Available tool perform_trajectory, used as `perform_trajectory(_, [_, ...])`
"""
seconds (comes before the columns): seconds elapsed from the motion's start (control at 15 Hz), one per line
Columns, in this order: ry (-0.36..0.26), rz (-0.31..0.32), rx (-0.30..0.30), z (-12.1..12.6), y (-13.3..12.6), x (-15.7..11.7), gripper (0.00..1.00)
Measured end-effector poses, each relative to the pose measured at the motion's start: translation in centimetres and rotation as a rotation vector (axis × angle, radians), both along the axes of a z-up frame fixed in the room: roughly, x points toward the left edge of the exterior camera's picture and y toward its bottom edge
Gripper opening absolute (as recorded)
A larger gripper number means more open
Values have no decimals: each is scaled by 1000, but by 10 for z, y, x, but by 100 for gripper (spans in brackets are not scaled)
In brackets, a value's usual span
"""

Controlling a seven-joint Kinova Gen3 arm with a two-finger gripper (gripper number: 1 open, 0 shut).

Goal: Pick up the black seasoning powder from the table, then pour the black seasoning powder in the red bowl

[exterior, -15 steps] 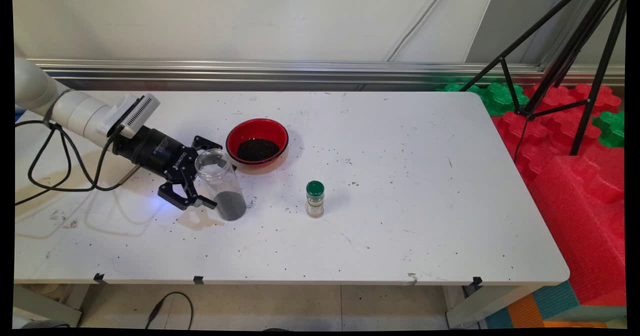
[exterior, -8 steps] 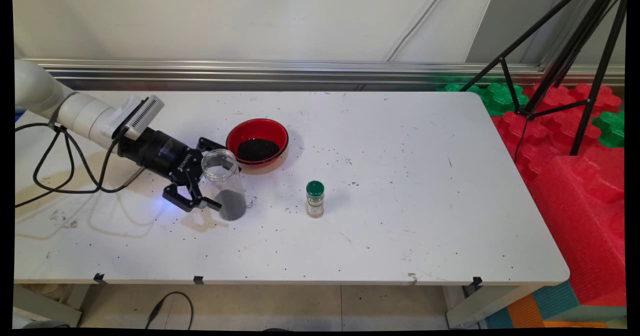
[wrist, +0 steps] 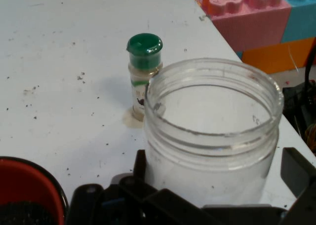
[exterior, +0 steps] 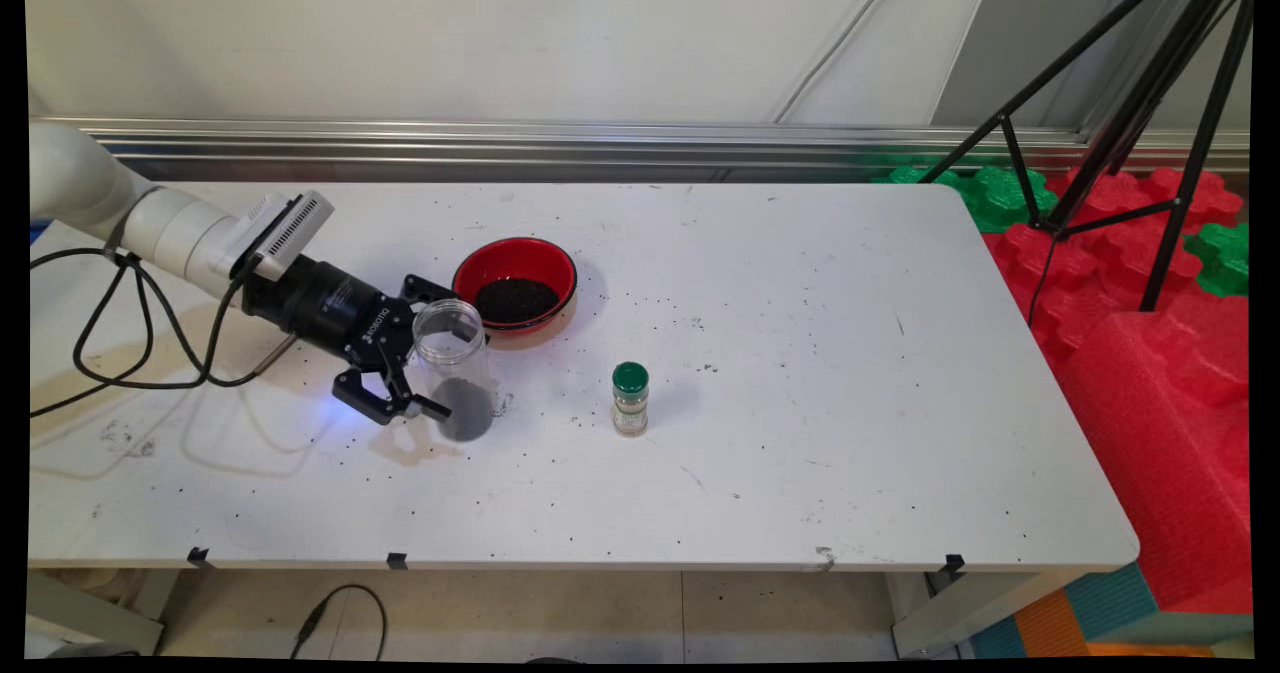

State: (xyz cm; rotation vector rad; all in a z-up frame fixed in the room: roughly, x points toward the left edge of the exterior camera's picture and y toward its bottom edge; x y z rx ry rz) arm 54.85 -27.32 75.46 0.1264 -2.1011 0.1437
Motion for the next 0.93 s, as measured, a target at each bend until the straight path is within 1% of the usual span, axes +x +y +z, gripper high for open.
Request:
perform_trajectory(0.07, [2,-1,-2,0,0,-1,100])
perform_trajectory(0.13, [4,-1,-4,0,-1,-1,0])
perform_trajectory(0.93, [11,-2,-24,4,-6,-5,0])
